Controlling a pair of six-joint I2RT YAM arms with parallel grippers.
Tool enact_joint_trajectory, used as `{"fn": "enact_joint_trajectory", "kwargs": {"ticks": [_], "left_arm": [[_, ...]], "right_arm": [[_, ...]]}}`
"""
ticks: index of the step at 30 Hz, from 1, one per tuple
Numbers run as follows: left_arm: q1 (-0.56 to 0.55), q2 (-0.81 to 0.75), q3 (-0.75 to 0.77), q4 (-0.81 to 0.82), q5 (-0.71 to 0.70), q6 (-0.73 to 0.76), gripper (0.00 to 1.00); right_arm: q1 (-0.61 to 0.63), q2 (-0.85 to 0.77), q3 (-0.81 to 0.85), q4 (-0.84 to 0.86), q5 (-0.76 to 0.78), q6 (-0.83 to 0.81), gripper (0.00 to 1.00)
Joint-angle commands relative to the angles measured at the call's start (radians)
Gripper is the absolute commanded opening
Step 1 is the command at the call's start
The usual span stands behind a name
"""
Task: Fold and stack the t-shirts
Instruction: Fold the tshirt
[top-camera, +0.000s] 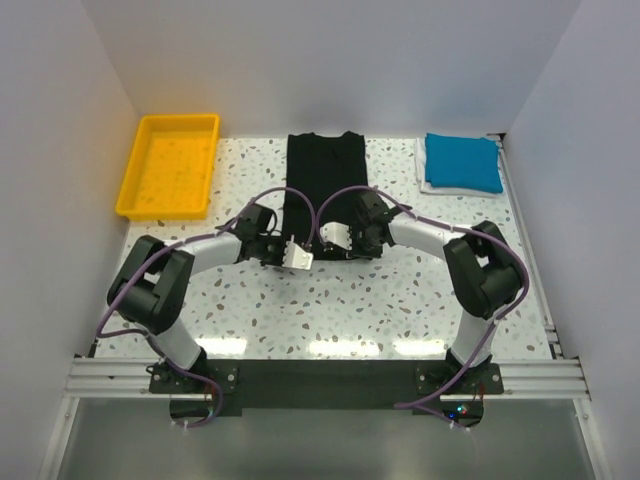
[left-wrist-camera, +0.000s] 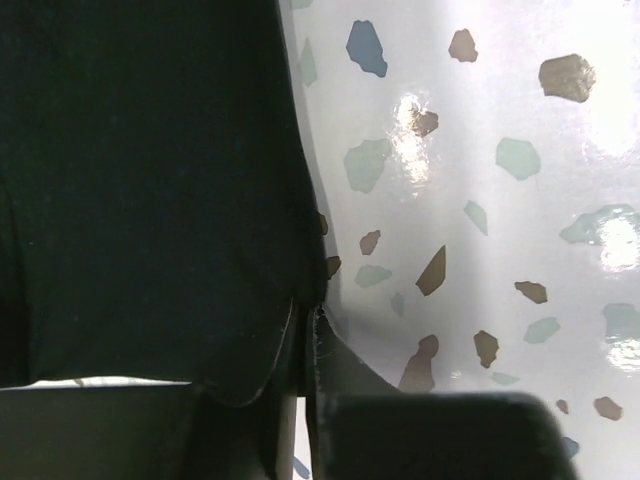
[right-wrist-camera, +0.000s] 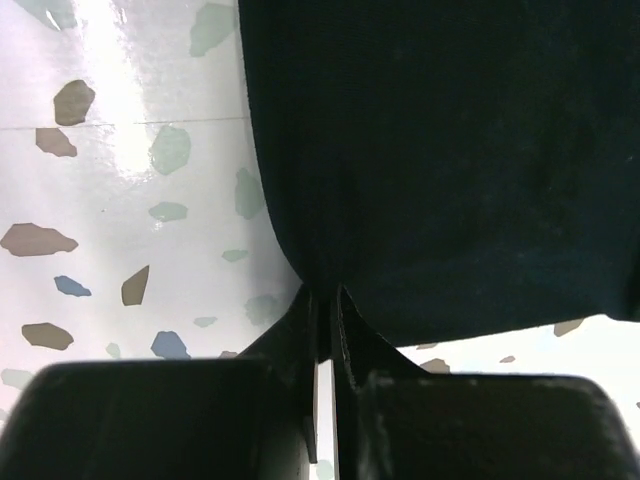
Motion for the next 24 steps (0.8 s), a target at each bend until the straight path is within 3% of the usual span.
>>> {"fn": "enact_joint_trajectory", "kwargs": {"ticks": [1, 7, 11, 16, 21, 24], "left_arm": [[-0.001, 0.014, 0.054, -0.047, 0.014, -0.058, 0.04], [0.079, 0.035, 0.373, -0.217, 0.100, -0.159, 0.00], [0.082, 0.038, 0.446, -0.245, 0.088, -0.147, 0.00], [0.064, 0.018, 0.430, -0.273, 0.103, -0.182, 0.00], [0.007, -0.090, 0.271, -0.308, 0.100, -0.153, 0.00], [-0.046, -0.198, 0.167, -0.473, 0.164, -0.158, 0.00]], "right_arm": [[0.000, 0.008, 0.008, -0.005, 0.037, 0.002, 0.00], [-0.072, -0.042, 0.198, -0.149, 0.013, -0.010, 0.00], [-0.095, -0.023, 0.323, -0.201, 0.031, -0.039, 0.00], [-0.095, -0.020, 0.348, -0.250, 0.031, -0.053, 0.00], [-0.074, -0.145, 0.149, -0.258, 0.027, -0.059, 0.00], [-0.024, -0.272, 0.020, -0.325, -0.021, -0.033, 0.00]]}}
